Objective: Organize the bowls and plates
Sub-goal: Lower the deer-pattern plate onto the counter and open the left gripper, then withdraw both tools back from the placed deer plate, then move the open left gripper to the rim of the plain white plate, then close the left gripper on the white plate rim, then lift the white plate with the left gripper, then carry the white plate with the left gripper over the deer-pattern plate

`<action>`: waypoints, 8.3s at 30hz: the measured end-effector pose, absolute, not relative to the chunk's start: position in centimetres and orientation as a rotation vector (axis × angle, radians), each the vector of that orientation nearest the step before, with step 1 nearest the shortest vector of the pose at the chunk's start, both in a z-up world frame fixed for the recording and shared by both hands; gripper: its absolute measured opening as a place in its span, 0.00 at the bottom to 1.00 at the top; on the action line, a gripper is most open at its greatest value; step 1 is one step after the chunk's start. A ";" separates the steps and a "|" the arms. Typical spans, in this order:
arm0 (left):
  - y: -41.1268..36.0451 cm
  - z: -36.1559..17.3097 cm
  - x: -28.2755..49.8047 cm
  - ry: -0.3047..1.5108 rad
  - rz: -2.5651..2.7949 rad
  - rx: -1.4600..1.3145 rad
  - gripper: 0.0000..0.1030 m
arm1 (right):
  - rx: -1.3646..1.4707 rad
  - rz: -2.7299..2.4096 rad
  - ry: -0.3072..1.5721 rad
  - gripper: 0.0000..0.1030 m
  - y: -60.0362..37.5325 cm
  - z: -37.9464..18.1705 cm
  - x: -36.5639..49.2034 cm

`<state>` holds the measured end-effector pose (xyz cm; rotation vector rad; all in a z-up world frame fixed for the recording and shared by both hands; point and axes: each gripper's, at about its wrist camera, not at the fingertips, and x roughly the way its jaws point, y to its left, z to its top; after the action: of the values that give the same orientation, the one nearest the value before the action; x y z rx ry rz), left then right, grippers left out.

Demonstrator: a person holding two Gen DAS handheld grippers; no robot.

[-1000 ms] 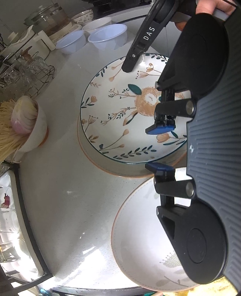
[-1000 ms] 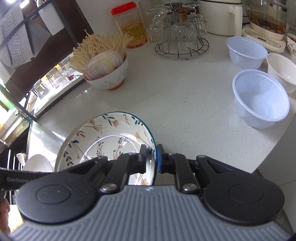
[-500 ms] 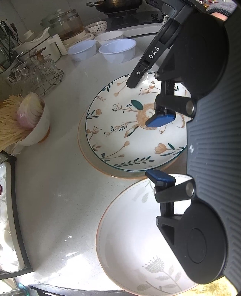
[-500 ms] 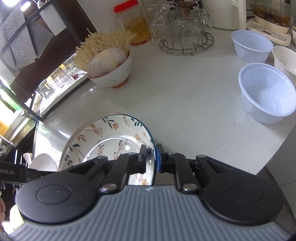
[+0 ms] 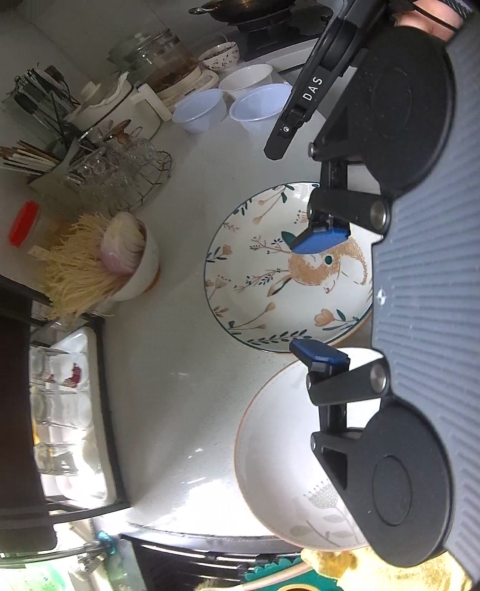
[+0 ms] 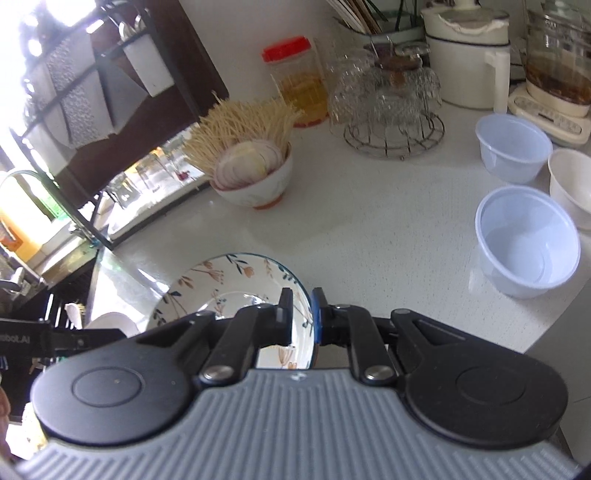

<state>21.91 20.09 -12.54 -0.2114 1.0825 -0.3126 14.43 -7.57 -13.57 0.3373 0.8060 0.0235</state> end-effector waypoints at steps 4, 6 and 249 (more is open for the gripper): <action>19.7 -9.6 19.8 0.993 -0.302 -0.196 0.55 | 0.319 0.062 0.755 0.13 -7.6 -10.9 13.0; 19.4 -8.0 18.5 0.949 -0.295 -0.179 0.55 | 0.309 0.084 0.729 0.13 -7.6 -9.5 12.3; 16.9 -18.8 27.8 1.232 -0.383 -0.036 0.22 | 0.333 0.024 0.954 0.20 -8.4 -16.0 18.0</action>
<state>27.76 16.94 -18.78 -0.0360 1.2318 -0.3828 17.96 -8.44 -15.98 0.3326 0.9545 0.0243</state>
